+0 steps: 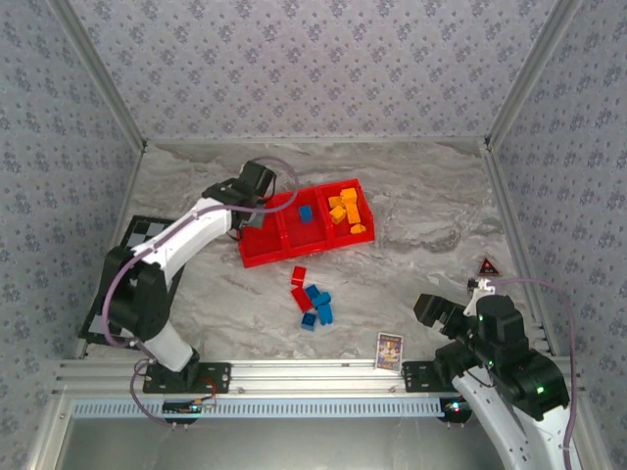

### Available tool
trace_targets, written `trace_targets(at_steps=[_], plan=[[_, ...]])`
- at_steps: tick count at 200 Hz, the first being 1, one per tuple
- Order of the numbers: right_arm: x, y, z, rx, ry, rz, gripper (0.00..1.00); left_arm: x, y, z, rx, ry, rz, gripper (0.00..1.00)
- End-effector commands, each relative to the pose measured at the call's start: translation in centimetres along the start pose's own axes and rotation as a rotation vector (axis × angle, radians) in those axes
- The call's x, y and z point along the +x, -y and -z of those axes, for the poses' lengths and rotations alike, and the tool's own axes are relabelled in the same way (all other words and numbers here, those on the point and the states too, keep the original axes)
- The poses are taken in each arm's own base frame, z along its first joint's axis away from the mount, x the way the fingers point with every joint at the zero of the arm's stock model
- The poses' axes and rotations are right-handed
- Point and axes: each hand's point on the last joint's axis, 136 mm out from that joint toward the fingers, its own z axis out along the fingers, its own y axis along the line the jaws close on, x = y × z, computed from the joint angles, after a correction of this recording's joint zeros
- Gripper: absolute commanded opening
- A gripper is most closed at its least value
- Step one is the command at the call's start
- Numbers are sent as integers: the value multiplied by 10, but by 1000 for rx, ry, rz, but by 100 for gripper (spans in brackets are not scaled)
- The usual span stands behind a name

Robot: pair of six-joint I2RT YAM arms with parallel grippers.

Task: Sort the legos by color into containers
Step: Place the lego in the container.

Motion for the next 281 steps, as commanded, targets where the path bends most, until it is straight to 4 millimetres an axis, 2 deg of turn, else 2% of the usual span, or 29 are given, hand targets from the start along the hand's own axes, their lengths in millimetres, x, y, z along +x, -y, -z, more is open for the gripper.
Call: trace_targets(at_steps=[1, 27, 48, 73, 110, 164, 193, 257, 281], plan=[[-2, 3, 7, 11, 24, -1, 100, 17, -4, -1, -43, -123, 92, 0], [-2, 4, 7, 14, 22, -3, 100, 23, -2, -4, -60, -195, 149, 0], [-1, 3, 7, 11, 21, -1, 100, 29, -9, -5, -97, -211, 212, 1], [-1, 3, 7, 8, 17, 0, 99, 29, -9, -4, -66, -188, 290, 19], [0, 3, 7, 11, 12, -2, 100, 24, -3, -1, -15, -171, 307, 45], [0, 5, 7, 18, 13, -5, 100, 22, -7, 15, 9, -145, 314, 63], [0, 4, 6, 22, 9, -6, 100, 20, -1, 27, 70, -115, 313, 68], [-1, 5, 5, 29, 5, -7, 100, 21, 17, 46, 197, -6, 241, 69], [-1, 2, 5, 22, -4, 0, 100, 31, 26, 49, 240, 15, 206, 80]])
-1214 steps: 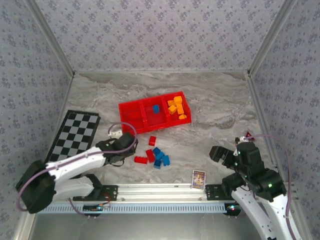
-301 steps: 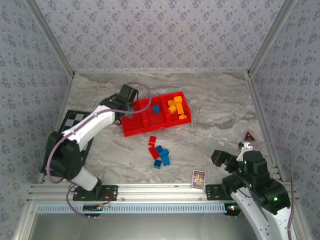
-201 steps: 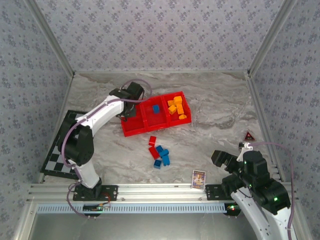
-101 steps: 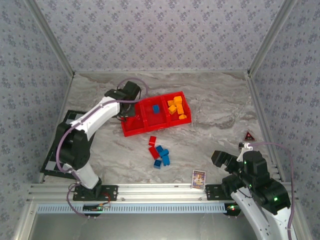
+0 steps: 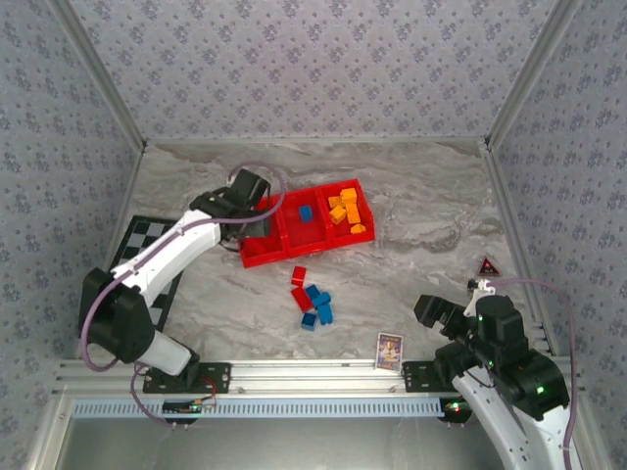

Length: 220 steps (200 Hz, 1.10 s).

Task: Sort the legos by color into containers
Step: Place the lego in the container, then pick up the lego from the center of the table.

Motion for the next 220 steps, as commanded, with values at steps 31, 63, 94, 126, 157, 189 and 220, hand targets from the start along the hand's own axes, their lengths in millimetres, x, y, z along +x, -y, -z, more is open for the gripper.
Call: trace_targets(at_steps=[31, 63, 94, 126, 157, 189, 220], plan=[[-3, -5, 5, -1, -16, 8, 100, 15, 33, 19, 188, 103, -118, 94], [-3, -11, 1, -24, -37, -1, 100, 48, 50, 24, 211, 56, -213, 95], [2, -15, -10, -33, -82, -48, 100, 86, 67, 21, 217, -4, -199, 95], [4, -20, -17, -37, -121, -68, 100, 113, 86, 16, 219, -48, -168, 94], [1, -25, -18, -56, -116, -61, 100, 117, 103, 5, 184, -76, -221, 94], [4, -23, -17, -45, -129, -58, 100, 124, 125, -14, 154, -183, -327, 94], [7, -18, -14, -30, -130, -57, 100, 130, 132, -35, 95, -251, -380, 94]])
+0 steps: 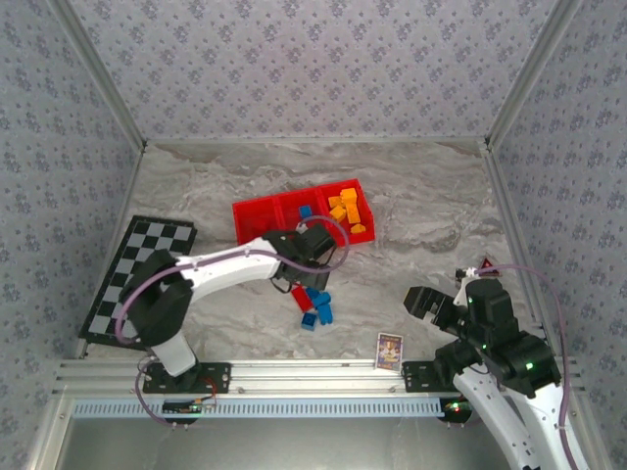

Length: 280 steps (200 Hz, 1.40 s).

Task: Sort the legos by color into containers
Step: Pick up the lego from the center of the table.

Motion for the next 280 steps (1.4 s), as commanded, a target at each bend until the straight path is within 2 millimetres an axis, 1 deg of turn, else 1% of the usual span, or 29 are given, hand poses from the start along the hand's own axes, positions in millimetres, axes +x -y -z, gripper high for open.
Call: trace_targets(at_steps=[1, 35, 69, 90, 134, 148, 171, 191, 223, 243, 280], plan=[[4, 3, 2, 10, -11, -10, 100, 7, -1, -10, -40, -81, -47, 94], [7, 8, 2, 25, -15, -11, 99, 6, -2, -26, -78, -132, -53, 92], [8, 10, -1, 30, -16, -14, 100, 3, -11, -32, -92, -145, -11, 90], [8, 8, -7, 20, -28, -16, 100, 2, -18, -35, -101, -153, 8, 87], [18, -8, -35, -29, -165, 10, 100, 8, -23, -45, -79, -179, 49, 79], [22, -14, -43, -50, -204, 42, 100, 9, -21, -48, -70, -183, 56, 73], [32, -23, -53, -66, -265, 108, 100, 8, -18, -52, -54, -180, 69, 69], [39, -32, -60, -66, -295, 173, 100, 9, -18, -55, -55, -185, 75, 64], [47, -46, -66, -65, -315, 272, 100, 13, -19, -60, -70, -197, 86, 57], [49, -49, -68, -53, -316, 300, 100, 16, -23, -62, -84, -191, 102, 56], [47, -53, -69, -61, -301, 300, 100, 23, -27, -68, -99, -196, 124, 44]])
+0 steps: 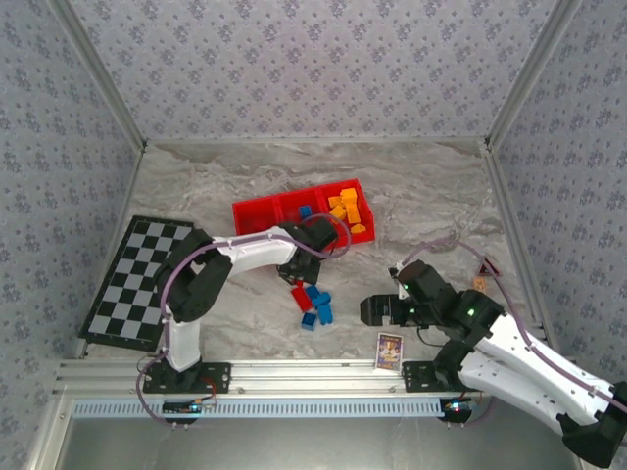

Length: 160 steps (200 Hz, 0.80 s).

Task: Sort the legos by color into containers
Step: Pick up the lego from the center of the table.

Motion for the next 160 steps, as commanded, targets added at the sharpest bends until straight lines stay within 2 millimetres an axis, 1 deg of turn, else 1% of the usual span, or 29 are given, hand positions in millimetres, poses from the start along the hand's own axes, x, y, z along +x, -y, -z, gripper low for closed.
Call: trace_targets(at_steps=[1, 16, 28, 35, 40, 59, 69, 80, 91, 96, 127, 143, 152, 160], plan=[[-14, -6, 7, -5, 63, -4, 100, 13, -15, -13, -59, -31, 28, 44], [-14, -6, 7, -3, 66, -3, 100, 15, -17, -14, -71, -30, 36, 39], [-15, -6, 8, 1, 73, -3, 99, 13, -20, -11, -84, -13, 43, 34], [-16, -6, 8, 5, 76, -5, 100, 12, -23, -8, -97, 5, 51, 31], [-16, -5, 7, 9, 77, -6, 100, 6, -21, -5, -83, 42, 61, 29], [-16, -4, 8, 17, 84, -10, 100, 1, -26, 11, -85, 99, 82, 23], [-17, -3, 8, 23, 91, -14, 100, -2, -30, 23, -89, 134, 96, 21], [-18, 0, 10, 37, 99, -22, 100, -6, -35, 37, -93, 172, 107, 23], [-18, 2, 11, 49, 107, -25, 100, -13, -35, 56, -69, 222, 116, 23], [-19, 3, 13, 51, 113, -26, 100, -10, -38, 63, -74, 220, 111, 23], [-22, 4, 20, 50, 149, -33, 100, -19, -50, 117, -54, 319, 125, 22], [-23, 4, 21, 53, 161, -35, 100, -26, -65, 141, -83, 366, 138, 23], [-23, 4, 22, 52, 163, -34, 100, -30, -75, 150, -98, 378, 146, 24], [-24, 4, 21, 54, 166, -34, 100, -34, -82, 154, -107, 381, 150, 25]])
